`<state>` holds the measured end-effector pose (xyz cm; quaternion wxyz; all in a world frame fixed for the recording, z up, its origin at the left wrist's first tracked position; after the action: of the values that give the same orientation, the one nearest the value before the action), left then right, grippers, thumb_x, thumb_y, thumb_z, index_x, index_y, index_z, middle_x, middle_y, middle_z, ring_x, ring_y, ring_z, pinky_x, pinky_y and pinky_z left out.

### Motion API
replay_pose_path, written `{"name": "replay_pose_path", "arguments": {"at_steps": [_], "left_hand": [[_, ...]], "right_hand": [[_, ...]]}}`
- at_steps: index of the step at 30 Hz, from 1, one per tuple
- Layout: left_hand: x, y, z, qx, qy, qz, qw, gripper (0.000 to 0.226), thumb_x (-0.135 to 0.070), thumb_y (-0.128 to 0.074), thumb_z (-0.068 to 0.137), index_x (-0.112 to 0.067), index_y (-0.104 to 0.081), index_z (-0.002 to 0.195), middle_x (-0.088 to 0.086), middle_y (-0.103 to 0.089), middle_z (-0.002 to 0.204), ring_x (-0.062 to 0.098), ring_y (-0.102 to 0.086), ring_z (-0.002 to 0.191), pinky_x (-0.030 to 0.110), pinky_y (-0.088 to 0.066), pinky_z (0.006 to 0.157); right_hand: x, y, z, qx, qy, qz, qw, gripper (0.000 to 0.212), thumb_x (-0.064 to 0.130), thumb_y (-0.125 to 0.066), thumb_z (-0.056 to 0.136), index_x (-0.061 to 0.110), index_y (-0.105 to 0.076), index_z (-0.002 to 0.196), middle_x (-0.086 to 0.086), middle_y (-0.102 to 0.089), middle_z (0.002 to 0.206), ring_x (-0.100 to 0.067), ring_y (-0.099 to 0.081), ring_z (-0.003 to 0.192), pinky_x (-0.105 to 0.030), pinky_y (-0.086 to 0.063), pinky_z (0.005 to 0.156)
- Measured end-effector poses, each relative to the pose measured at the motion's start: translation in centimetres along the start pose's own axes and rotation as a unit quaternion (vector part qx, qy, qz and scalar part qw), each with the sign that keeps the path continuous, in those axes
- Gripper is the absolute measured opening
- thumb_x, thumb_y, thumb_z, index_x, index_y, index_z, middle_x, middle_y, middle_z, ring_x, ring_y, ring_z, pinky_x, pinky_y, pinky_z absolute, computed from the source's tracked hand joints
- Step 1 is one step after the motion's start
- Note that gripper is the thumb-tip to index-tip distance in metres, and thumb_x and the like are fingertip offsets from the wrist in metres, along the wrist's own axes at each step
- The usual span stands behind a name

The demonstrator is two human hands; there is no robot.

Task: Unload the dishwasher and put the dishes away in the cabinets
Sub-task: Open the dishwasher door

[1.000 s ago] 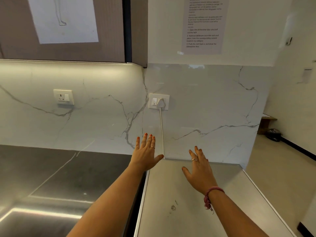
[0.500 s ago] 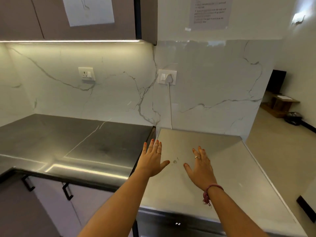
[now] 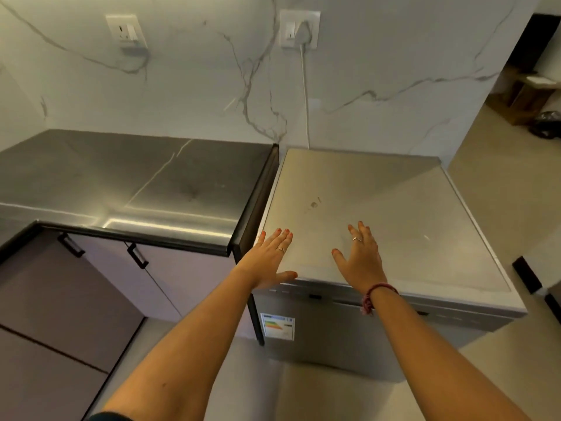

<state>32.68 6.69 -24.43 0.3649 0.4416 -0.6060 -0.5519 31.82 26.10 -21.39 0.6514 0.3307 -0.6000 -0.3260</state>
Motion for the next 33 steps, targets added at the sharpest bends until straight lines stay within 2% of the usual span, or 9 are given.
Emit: {"name": "replay_pose_path", "arguments": {"at_steps": [4,8,12,14,17,19,22,26,33], "left_hand": [[-0.2,-2.2,-2.0,-0.003,-0.011,-0.013,1.0,0.095,-0.051,-0.054,0.089,-0.012,0.006,0.151,0.004,0.009,0.16,0.02,0.011,0.146,0.035,0.012,0.114],[0.5,-5.4,-3.4,-0.017,0.025,0.013,0.999,0.096,-0.04,-0.058,0.09,-0.012,0.013,0.149,0.007,0.013,0.159,0.025,0.014,0.146,0.037,0.011,0.113],[1.2,-8.2,-3.8,-0.023,0.06,0.032,0.997,0.093,-0.037,-0.057,0.091,-0.012,0.012,0.149,0.01,0.014,0.159,0.029,0.016,0.145,0.042,0.013,0.112],[1.4,-8.8,-3.3,-0.045,0.062,0.022,0.997,0.093,-0.034,-0.062,0.088,-0.012,0.002,0.151,0.012,0.003,0.16,0.031,0.008,0.146,0.045,0.012,0.111],[1.8,-8.9,-2.5,-0.108,0.045,0.038,0.992,0.096,-0.029,-0.083,0.068,-0.007,-0.031,0.145,0.019,-0.036,0.148,0.038,-0.03,0.139,0.054,-0.009,0.109],[2.2,-9.1,-2.1,-0.154,0.036,0.036,0.987,0.093,-0.028,-0.087,0.061,-0.009,-0.037,0.137,0.018,-0.046,0.14,0.037,-0.041,0.132,0.056,-0.019,0.107],[2.7,-9.2,-1.9,-0.231,0.022,0.005,0.973,0.084,-0.024,-0.084,0.067,-0.014,-0.035,0.135,0.012,-0.037,0.14,0.03,-0.031,0.133,0.049,-0.017,0.114],[3.0,-9.9,-1.8,-0.254,0.007,-0.01,0.967,0.084,-0.02,-0.082,0.068,-0.013,-0.032,0.135,0.01,-0.029,0.139,0.03,-0.026,0.133,0.041,-0.002,0.115],[2.4,-11.6,-1.5,-0.286,0.029,0.044,0.957,0.092,-0.015,-0.071,0.07,-0.011,-0.014,0.143,0.013,-0.022,0.146,0.034,-0.021,0.137,0.054,-0.003,0.113]], "right_hand": [[-0.5,-1.7,-1.3,0.001,0.009,0.014,1.0,0.062,0.025,-0.056,0.093,0.009,-0.028,0.147,-0.01,-0.016,0.158,-0.026,-0.011,0.146,-0.044,-0.018,0.119],[-1.1,-4.0,-3.3,-0.008,0.023,0.023,0.999,0.057,0.02,-0.058,0.091,0.009,-0.036,0.143,-0.009,-0.025,0.154,-0.027,-0.023,0.143,-0.047,-0.025,0.116],[-2.0,-6.1,-4.3,-0.015,0.029,0.01,0.999,0.052,0.018,-0.057,0.091,0.01,-0.041,0.14,-0.008,-0.03,0.152,-0.026,-0.027,0.142,-0.044,-0.019,0.118],[-2.5,-6.9,-4.5,-0.014,0.033,-0.007,0.999,0.051,0.017,-0.057,0.091,0.009,-0.042,0.14,-0.008,-0.032,0.151,-0.026,-0.028,0.141,-0.042,-0.014,0.118],[-3.1,-7.8,-4.6,-0.02,0.047,-0.037,0.998,0.05,0.016,-0.057,0.091,0.008,-0.044,0.138,-0.009,-0.034,0.15,-0.027,-0.03,0.14,-0.043,-0.012,0.117],[-3.3,-8.2,-4.4,-0.034,0.058,-0.055,0.996,0.047,0.017,-0.057,0.091,0.007,-0.047,0.136,-0.01,-0.038,0.147,-0.028,-0.034,0.138,-0.044,-0.012,0.116],[-3.3,-8.5,-4.2,-0.066,0.071,-0.048,0.994,0.042,0.018,-0.057,0.092,0.007,-0.052,0.132,-0.012,-0.044,0.144,-0.03,-0.04,0.135,-0.044,-0.015,0.114],[-3.7,-8.7,-4.0,-0.082,0.054,-0.026,0.995,0.037,0.022,-0.049,0.096,0.008,-0.054,0.13,-0.009,-0.046,0.143,-0.026,-0.039,0.136,-0.037,-0.011,0.116],[-4.1,-8.8,-4.0,-0.108,0.044,-0.003,0.993,0.043,0.027,-0.03,0.099,0.009,-0.058,0.127,-0.007,-0.053,0.138,-0.023,-0.042,0.134,-0.032,-0.017,0.115]]}}
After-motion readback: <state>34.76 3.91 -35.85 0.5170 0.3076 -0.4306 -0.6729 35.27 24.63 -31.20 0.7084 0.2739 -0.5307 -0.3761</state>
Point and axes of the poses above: each hand's wrist, its own z-axis towards the middle knuckle, its own y-axis out of the back of the hand, x = y × z, the point moved 7 cm from there along z, towards the middle knuckle
